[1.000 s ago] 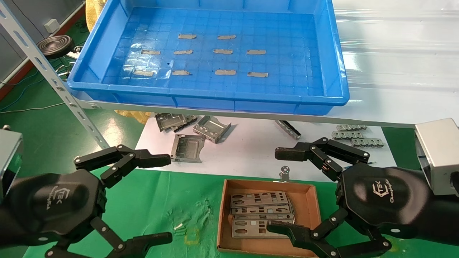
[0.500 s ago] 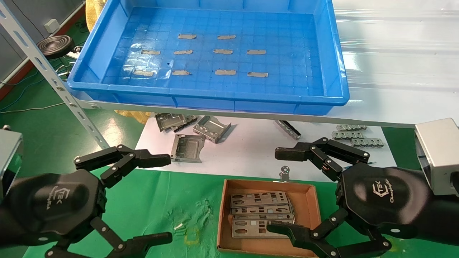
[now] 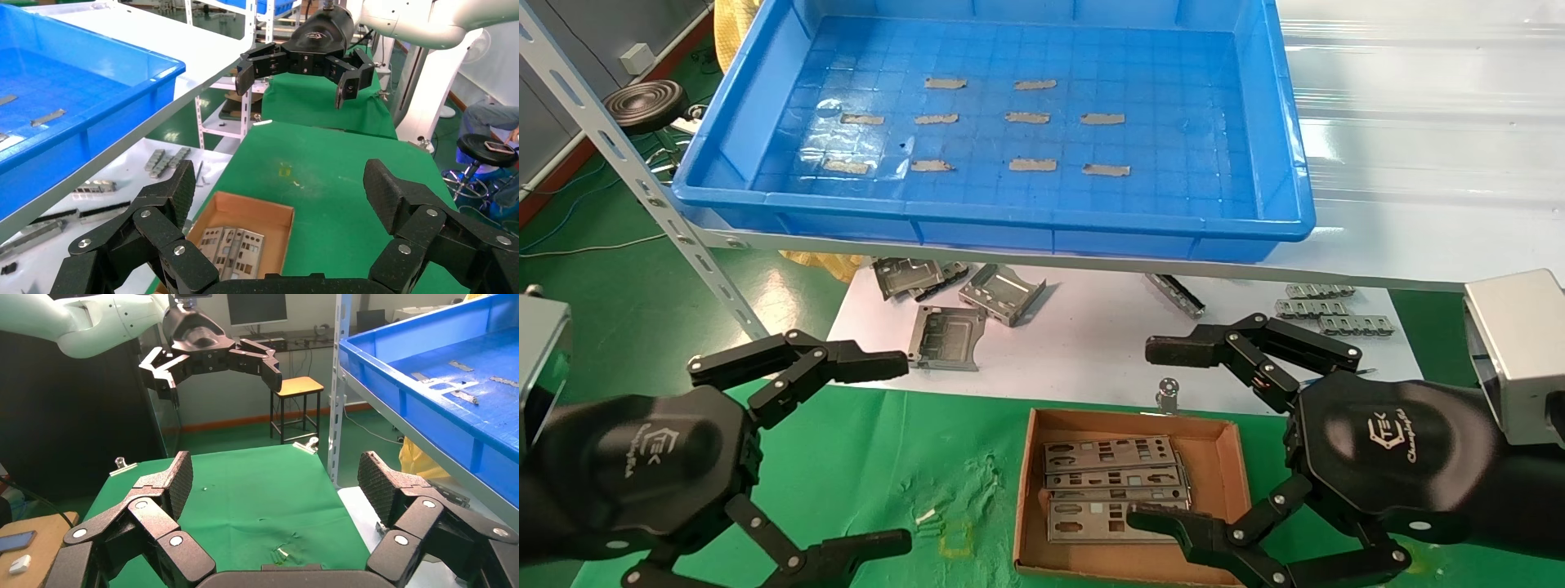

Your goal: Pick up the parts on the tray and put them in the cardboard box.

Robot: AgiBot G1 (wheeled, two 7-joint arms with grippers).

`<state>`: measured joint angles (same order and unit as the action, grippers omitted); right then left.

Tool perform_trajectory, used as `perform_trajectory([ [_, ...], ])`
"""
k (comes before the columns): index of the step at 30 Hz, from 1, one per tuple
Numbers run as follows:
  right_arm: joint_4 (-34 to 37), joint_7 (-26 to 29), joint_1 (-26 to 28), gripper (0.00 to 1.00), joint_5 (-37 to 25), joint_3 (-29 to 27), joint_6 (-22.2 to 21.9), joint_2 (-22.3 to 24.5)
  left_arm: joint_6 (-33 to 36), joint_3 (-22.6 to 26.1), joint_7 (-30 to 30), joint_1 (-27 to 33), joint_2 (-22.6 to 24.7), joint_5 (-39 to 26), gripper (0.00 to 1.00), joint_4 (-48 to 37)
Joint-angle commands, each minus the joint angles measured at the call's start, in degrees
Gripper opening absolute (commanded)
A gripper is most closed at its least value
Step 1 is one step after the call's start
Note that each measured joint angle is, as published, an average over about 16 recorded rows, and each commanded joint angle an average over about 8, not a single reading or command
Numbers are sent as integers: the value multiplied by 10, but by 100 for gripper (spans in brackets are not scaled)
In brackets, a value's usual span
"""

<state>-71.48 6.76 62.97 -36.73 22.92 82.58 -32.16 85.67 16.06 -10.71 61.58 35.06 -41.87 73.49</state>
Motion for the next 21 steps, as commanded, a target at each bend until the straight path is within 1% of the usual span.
perform_trajectory([
  [1, 0, 0, 0, 100, 0, 0, 0, 0, 0, 0, 0, 0, 0, 0, 100, 0],
  [21, 0, 0, 0, 100, 0, 0, 0, 0, 0, 0, 0, 0, 0, 0, 100, 0],
])
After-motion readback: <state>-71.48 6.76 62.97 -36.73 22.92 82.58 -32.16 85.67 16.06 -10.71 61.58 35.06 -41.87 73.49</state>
